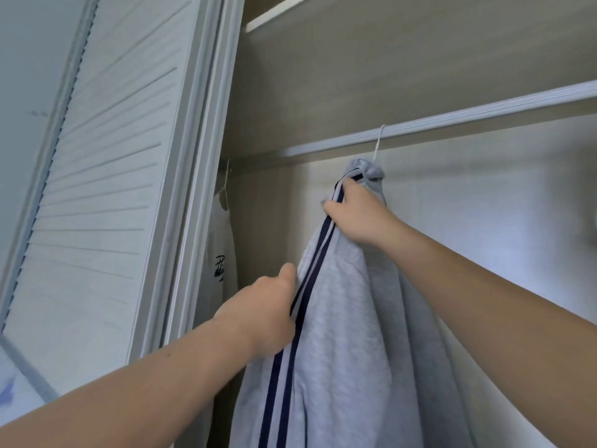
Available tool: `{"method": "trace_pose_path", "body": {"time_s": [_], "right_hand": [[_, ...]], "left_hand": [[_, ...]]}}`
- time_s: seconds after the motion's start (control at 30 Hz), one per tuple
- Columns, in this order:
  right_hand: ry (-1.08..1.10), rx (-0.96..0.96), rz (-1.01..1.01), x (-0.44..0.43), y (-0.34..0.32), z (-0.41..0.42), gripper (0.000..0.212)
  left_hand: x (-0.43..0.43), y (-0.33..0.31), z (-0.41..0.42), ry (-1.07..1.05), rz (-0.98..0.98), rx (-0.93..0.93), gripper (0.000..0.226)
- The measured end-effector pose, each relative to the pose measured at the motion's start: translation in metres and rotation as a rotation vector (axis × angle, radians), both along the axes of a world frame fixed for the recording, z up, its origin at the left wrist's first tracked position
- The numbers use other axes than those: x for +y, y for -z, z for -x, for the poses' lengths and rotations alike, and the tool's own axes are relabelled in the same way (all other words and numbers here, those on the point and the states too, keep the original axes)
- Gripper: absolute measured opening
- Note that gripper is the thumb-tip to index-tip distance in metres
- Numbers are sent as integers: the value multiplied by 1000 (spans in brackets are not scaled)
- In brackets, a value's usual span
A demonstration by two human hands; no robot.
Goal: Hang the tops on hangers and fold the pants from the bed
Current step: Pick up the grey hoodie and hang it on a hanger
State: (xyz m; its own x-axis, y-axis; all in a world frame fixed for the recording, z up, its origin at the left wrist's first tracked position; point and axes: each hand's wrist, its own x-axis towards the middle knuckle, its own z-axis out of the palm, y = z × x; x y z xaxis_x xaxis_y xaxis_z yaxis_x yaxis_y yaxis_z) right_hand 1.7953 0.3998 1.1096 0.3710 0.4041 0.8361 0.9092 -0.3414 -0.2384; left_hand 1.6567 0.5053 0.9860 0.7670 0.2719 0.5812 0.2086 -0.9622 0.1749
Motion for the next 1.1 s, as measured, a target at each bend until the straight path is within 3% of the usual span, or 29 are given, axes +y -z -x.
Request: {"method": "trace_pose_path", "body": {"time_s": [0.2, 0.57, 0.8, 1.1], "right_hand": [[-211, 48, 14, 46, 3, -9, 10], [-397, 194, -11, 149, 12, -59, 10], [-439, 227, 92, 213, 3, -65, 15], [-557, 267, 65, 246, 18, -73, 37]], "left_hand": [[23, 2, 2, -132, 17, 4, 27], [59, -3, -22, -367, 5, 53, 26], [72, -22, -37, -548, 61, 98, 32], [75, -21, -37, -728, -108, 173, 33]]}}
